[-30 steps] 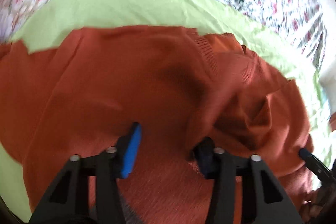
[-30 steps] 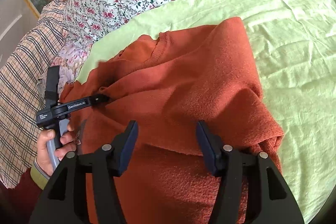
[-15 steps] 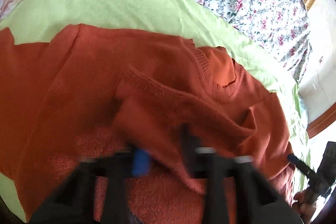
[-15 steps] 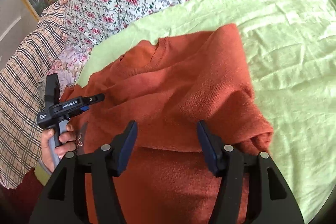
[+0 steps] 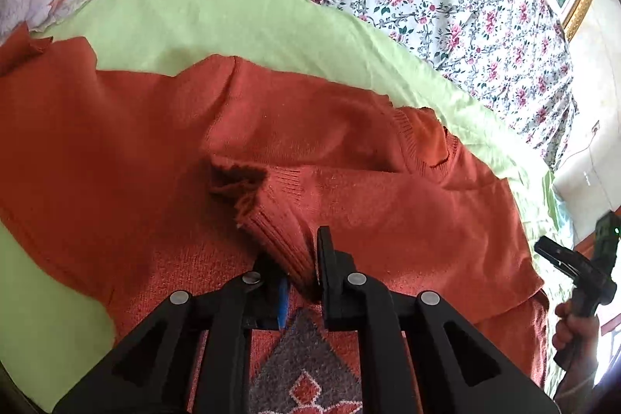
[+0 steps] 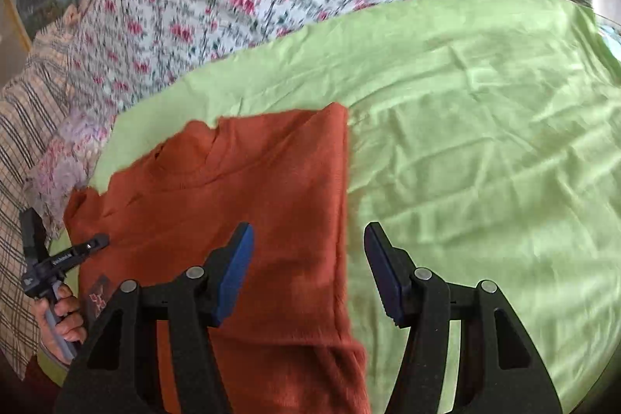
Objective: Fold small clothes
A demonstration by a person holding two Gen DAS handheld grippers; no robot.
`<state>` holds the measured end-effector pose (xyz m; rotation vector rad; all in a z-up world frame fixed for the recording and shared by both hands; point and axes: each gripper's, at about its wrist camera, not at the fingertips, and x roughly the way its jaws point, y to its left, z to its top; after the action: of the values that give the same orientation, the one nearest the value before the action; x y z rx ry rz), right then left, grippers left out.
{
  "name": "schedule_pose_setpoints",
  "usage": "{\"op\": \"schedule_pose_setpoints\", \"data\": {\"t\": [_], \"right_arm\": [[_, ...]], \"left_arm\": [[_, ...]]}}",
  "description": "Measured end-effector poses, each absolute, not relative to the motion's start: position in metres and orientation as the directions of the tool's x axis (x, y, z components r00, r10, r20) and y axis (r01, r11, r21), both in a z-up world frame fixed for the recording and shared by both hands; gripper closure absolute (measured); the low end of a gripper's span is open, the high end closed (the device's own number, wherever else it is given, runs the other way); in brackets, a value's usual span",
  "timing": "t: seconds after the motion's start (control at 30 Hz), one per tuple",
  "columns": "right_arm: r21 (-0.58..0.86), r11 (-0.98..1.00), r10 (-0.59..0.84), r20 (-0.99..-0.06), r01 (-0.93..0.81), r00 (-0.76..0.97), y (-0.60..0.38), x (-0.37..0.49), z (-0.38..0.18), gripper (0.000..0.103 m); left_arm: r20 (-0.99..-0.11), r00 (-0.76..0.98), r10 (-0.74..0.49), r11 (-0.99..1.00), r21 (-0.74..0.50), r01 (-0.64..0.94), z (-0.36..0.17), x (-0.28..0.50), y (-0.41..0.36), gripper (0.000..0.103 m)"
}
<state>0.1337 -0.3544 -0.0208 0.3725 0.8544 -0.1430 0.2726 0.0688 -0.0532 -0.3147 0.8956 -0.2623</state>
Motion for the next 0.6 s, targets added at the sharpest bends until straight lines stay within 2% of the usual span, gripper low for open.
{"op": "schedule_pose_setpoints", "data": {"t": [0.07, 0.17, 0.2, 0.23, 0.27, 0.37, 0.43, 0.6], "right_arm": [[0.246, 0.93, 0.027, -0.785, 0.271, 0.619, -0.355, 0.149, -0.03, 0.043], [0.265, 0.925, 0.068, -0.818, 0.27, 0.572, -0.359, 0.169, -0.05, 0.043], [0.278, 0.922, 0.084, -0.823, 0.27, 0.561, -0.359, 0.171, -0.057, 0.046], [0.298, 0.919, 0.107, -0.819, 0.259, 0.563, -0.36, 0.172, -0.061, 0.055], [0.306, 0.918, 0.117, -0.814, 0.251, 0.568, -0.36, 0.171, -0.062, 0.088], [0.341, 0.908, 0.134, -0.787, 0.243, 0.602, -0.365, 0.161, -0.053, 0.09], [0.297, 0.921, 0.074, -0.768, 0.253, 0.636, -0.368, 0.15, -0.037, 0.09], [0.289, 0.903, 0.036, -0.789, 0.319, 0.613, -0.385, 0.144, -0.053, 0.09]], "left_arm": [[-0.725, 0.6, -0.338, 0.93, -0.356, 0.093, -0.055, 0.271, 0.066, 0.092], [-0.729, 0.617, -0.297, 0.942, -0.33, 0.064, -0.057, 0.267, 0.07, 0.096], [-0.732, 0.617, -0.288, 0.943, -0.328, 0.051, -0.057, 0.266, 0.075, 0.097], [-0.737, 0.617, -0.277, 0.945, -0.326, 0.036, -0.058, 0.267, 0.077, 0.097], [-0.736, 0.619, -0.274, 0.945, -0.324, 0.033, -0.057, 0.266, 0.077, 0.097], [-0.7, 0.656, -0.283, 0.952, -0.288, 0.103, -0.039, 0.261, 0.06, 0.097], [-0.688, 0.675, -0.266, 0.962, -0.235, 0.138, -0.033, 0.26, 0.044, 0.097], [-0.743, 0.611, -0.273, 0.959, -0.256, 0.118, -0.054, 0.273, 0.047, 0.094]]}}
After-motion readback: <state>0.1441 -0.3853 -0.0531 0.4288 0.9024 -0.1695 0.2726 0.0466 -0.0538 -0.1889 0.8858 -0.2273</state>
